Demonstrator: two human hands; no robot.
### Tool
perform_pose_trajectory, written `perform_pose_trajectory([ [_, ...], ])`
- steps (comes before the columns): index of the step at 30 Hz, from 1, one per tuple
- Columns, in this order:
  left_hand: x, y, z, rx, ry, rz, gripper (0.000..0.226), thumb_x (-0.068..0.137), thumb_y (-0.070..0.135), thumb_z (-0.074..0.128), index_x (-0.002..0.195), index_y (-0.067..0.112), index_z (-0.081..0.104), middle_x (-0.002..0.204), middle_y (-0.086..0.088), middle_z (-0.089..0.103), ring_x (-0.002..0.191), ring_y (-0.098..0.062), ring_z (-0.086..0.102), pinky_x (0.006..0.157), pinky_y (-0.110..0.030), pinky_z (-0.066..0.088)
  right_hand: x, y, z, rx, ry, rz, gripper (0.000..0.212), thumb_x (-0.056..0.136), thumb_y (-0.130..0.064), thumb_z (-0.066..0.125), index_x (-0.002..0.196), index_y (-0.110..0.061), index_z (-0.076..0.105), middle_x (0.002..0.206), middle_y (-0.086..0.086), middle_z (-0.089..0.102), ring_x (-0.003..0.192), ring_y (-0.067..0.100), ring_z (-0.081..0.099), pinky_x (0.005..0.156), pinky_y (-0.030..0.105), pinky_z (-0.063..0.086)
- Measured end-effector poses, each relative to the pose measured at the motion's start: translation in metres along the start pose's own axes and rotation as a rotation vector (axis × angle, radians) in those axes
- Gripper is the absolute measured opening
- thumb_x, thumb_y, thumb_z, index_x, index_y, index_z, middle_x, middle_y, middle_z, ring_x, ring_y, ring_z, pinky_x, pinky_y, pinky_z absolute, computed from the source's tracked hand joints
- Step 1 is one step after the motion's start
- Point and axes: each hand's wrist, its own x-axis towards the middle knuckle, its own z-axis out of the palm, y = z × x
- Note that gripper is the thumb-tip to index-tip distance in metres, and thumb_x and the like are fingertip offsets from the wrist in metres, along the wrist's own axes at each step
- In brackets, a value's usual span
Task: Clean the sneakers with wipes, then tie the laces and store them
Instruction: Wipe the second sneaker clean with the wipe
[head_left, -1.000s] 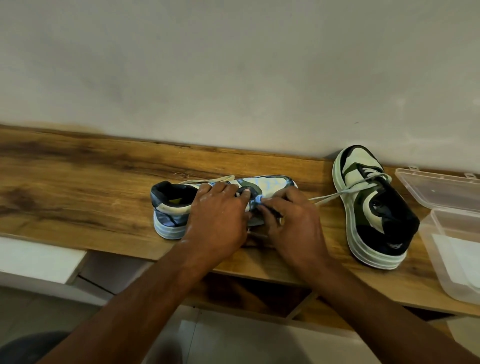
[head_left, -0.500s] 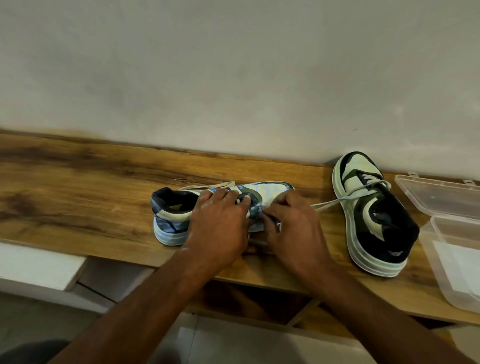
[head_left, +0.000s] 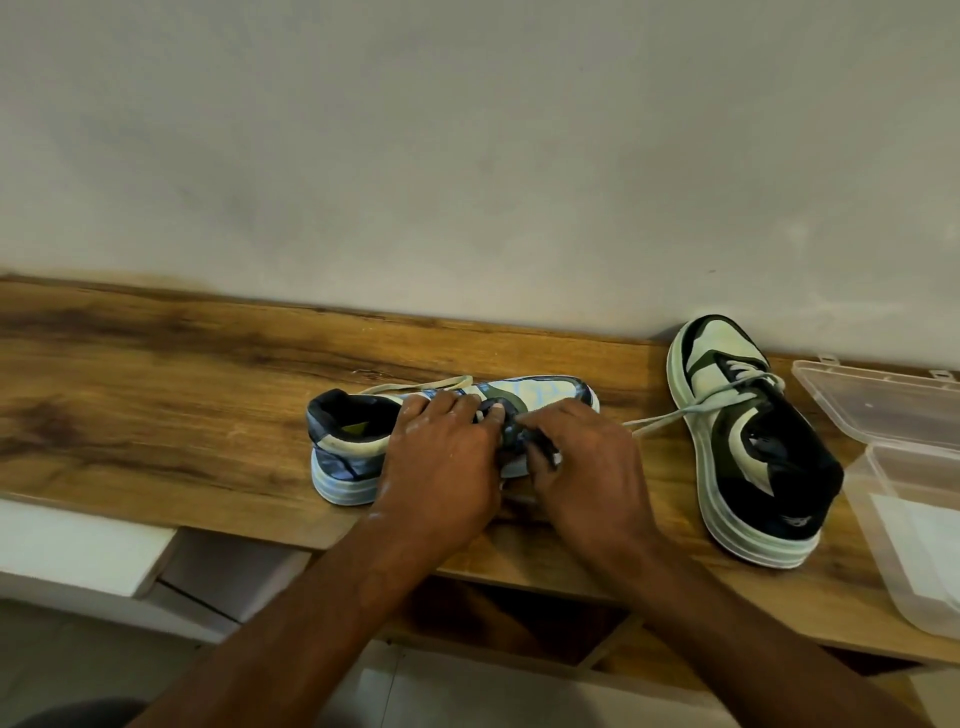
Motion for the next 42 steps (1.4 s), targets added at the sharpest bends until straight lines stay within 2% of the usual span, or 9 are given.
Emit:
perform_pose_trajectory([
  [3,0.000,0.001,-0.001,-0.008,0.012,-0.005,0.056,0.104,0.051,0.041,0.156,0.029,0.040,0.154,0.000,0.049,0.142,-0.023,0.039,0.114,-0.044,0.027,0.015,0.022,-0.015,0.100,0.109,0.136,0.027,0.080,-0.007,0.084,0.105,-0.016,0.079,0.096,-0.004,0.075,0.080,0.006,0.067,0.075,0.032,0.061],
  [7,0.001,0.003,0.000,-0.001,0.011,-0.004,0.056,0.106,0.051,0.039,0.157,0.029,0.038,0.154,-0.001,0.048,0.143,-0.024,0.038,0.114,-0.045,0.027,0.023,0.037,-0.021,0.103,0.182,0.309,0.026,0.080,-0.025,0.088,0.103,-0.017,0.080,0.091,-0.002,0.072,0.074,0.005,0.066,0.071,0.032,0.061],
  [13,0.001,0.004,0.000,-0.007,0.000,-0.007,0.059,0.104,0.048,0.041,0.158,0.027,0.037,0.155,-0.002,0.048,0.144,-0.025,0.037,0.116,-0.045,0.026,0.006,0.005,0.008,0.090,0.049,0.138,0.023,0.087,-0.011,0.079,0.108,-0.019,0.080,0.094,-0.002,0.071,0.082,0.006,0.062,0.074,0.014,0.050],
  [22,-0.004,0.000,-0.001,-0.044,0.015,0.032,0.063,0.106,0.049,0.039,0.162,0.024,0.027,0.161,-0.002,0.038,0.150,-0.023,0.027,0.124,-0.043,0.016,0.023,0.027,-0.019,0.037,0.080,0.180,0.018,0.087,-0.009,0.078,0.104,-0.015,0.081,0.092,0.003,0.076,0.079,0.012,0.064,0.075,0.035,0.058],
  [27,-0.007,-0.004,0.002,-0.022,0.014,0.053,0.069,0.102,0.041,0.046,0.164,0.018,0.024,0.166,-0.007,0.032,0.154,-0.026,0.023,0.127,-0.043,0.010,0.005,-0.003,0.009,0.073,-0.037,0.074,0.020,0.087,-0.008,0.075,0.103,-0.019,0.080,0.093,-0.002,0.073,0.083,0.008,0.062,0.078,0.007,0.043],
  [32,-0.009,-0.008,0.005,-0.035,0.027,0.072,0.069,0.105,0.043,0.045,0.165,0.018,0.020,0.168,-0.007,0.028,0.156,-0.026,0.020,0.127,-0.042,0.008,0.022,0.014,-0.009,0.014,0.017,0.115,0.015,0.087,-0.012,0.078,0.100,-0.018,0.081,0.088,0.001,0.073,0.076,0.011,0.063,0.073,0.032,0.056],
  [35,-0.011,-0.008,0.008,-0.022,0.017,0.087,0.070,0.103,0.042,0.051,0.164,0.018,0.023,0.167,-0.008,0.031,0.155,-0.026,0.024,0.127,-0.042,0.010,0.025,0.020,-0.013,0.003,0.073,0.180,0.015,0.088,-0.013,0.077,0.102,-0.017,0.080,0.092,0.002,0.076,0.077,0.010,0.064,0.074,0.032,0.057],
  [39,-0.012,-0.011,0.008,-0.018,0.000,0.073,0.071,0.096,0.038,0.056,0.160,0.016,0.035,0.161,-0.008,0.042,0.150,-0.027,0.034,0.126,-0.043,0.017,0.005,-0.010,0.010,0.081,-0.015,0.109,0.016,0.089,-0.012,0.074,0.102,-0.018,0.080,0.096,-0.002,0.075,0.085,0.010,0.065,0.082,0.026,0.054],
  [42,-0.010,-0.014,0.006,-0.046,0.009,0.090,0.071,0.100,0.037,0.052,0.163,0.018,0.027,0.166,-0.005,0.034,0.153,-0.023,0.027,0.127,-0.040,0.012,0.007,-0.014,0.011,0.105,-0.058,0.088,0.019,0.086,-0.012,0.077,0.103,-0.021,0.080,0.095,-0.004,0.075,0.082,0.008,0.066,0.081,0.026,0.056],
])
